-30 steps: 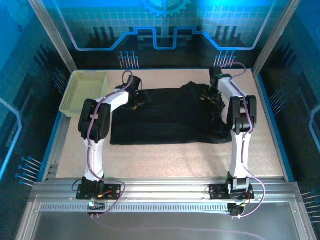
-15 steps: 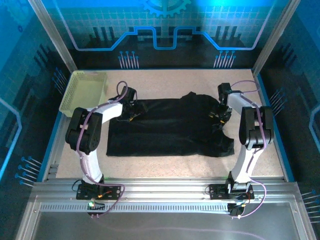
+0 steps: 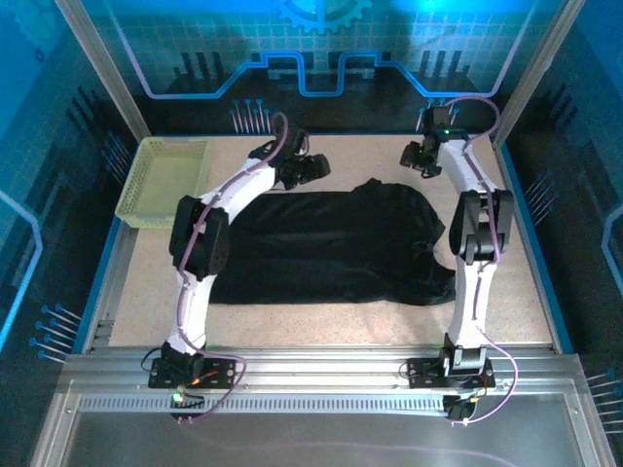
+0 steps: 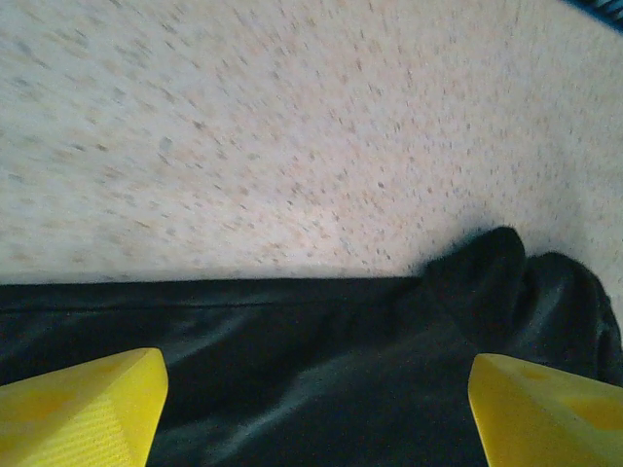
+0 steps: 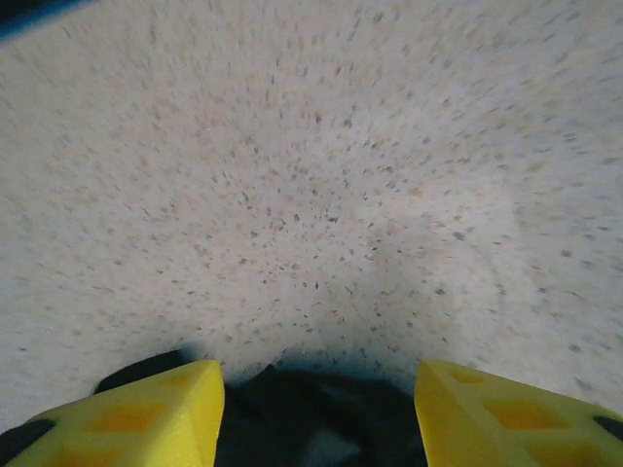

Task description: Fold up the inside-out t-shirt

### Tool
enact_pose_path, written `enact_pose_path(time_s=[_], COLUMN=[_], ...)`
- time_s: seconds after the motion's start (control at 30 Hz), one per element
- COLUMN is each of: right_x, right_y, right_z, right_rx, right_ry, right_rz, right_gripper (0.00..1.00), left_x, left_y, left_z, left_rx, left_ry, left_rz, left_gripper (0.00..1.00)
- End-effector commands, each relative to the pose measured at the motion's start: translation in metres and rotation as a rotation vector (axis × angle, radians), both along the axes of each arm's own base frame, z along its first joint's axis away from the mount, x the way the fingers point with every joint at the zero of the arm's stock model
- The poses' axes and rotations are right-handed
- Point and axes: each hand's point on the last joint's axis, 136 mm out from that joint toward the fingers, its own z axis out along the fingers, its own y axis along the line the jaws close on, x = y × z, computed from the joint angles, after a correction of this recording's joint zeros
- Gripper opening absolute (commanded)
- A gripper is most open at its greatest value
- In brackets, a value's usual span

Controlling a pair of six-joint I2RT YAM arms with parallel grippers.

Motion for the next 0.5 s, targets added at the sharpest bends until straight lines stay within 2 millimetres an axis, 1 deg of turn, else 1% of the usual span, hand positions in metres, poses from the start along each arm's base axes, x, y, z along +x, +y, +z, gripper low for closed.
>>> enact_pose_path(time_s=[0.0,0.07,0.17,0.23,0.3,0.37,0.43,0.47], right_x=[-0.009,-0.009,-0.010,-0.012,-0.015,-0.019,-0.022,-0.024], right_y=[0.011,0.009,0.013,0.016,0.020,0.024,0.030,0.033], right_z=[-0.040,-0.050,-0.062,-0.068,-0.074,-0.072,-0.062,-0.057], right_rx=[0.006,-0.009,0.006,0.009,0.016,0.025,0.033,0.037], right_ry=[0.118,0.139,0.167,0.188,0.211,0.216,0.185,0.172], right_rz=[0.080,0.076,0.092,0.104,0.114,0.123,0.135,0.142], right_gripper=[0.55,0.55,0.53,0.51,0.43,0.32,0.27,0.26], left_x=[-0.003,-0.001,0.000,0.000,0.000,0.000,-0.001,-0.002], left_y=[-0.011,-0.017,-0.023,-0.027,-0.033,-0.040,-0.048,-0.051], left_z=[-0.024,-0.031,-0.037,-0.040,-0.042,-0.042,-0.043,-0.044], left_rx=[0.004,-0.003,-0.005,-0.010,-0.025,-0.030,-0.029,-0.026], left_ry=[0.065,0.069,0.070,0.071,0.071,0.069,0.061,0.060], left_rz=[-0.053,-0.063,-0.081,-0.092,-0.107,-0.126,-0.147,-0.156], left_gripper=[0.82,0.82,0.82,0.82,0.82,0.82,0.82,0.82])
